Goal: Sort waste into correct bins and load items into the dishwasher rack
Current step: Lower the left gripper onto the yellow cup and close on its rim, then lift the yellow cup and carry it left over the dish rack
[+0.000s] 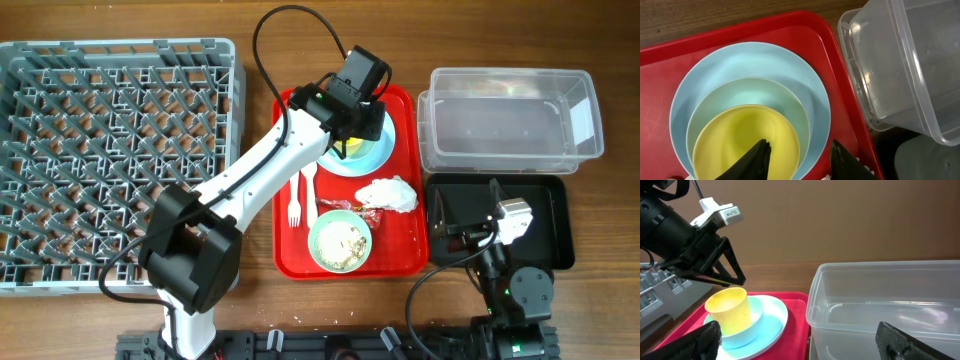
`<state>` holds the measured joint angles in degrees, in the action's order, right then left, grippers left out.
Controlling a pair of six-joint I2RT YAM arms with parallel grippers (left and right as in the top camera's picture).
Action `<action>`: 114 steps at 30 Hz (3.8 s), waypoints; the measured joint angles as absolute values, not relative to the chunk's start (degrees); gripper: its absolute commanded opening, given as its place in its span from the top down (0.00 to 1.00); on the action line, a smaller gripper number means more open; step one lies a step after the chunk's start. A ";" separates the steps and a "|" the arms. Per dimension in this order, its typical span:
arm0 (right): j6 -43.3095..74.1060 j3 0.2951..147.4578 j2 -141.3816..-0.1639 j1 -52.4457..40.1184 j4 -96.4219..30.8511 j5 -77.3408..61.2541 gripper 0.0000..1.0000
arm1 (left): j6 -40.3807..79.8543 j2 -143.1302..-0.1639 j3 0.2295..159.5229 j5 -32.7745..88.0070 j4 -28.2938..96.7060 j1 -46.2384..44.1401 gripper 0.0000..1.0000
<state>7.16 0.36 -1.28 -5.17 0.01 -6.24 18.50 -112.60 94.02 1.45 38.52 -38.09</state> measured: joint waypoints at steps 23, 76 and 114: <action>7.16 0.36 -1.28 -5.15 0.01 -6.24 0.00 | 18.52 -117.34 94.00 2.00 41.34 -39.62 0.70; 7.16 0.36 -1.28 -5.15 0.01 -6.24 0.00 | 30.15 -92.84 91.39 25.91 46.57 -2.59 0.96; 7.16 0.36 -1.28 -5.15 0.01 -6.24 0.00 | 25.56 -113.91 79.02 68.69 42.44 43.42 0.89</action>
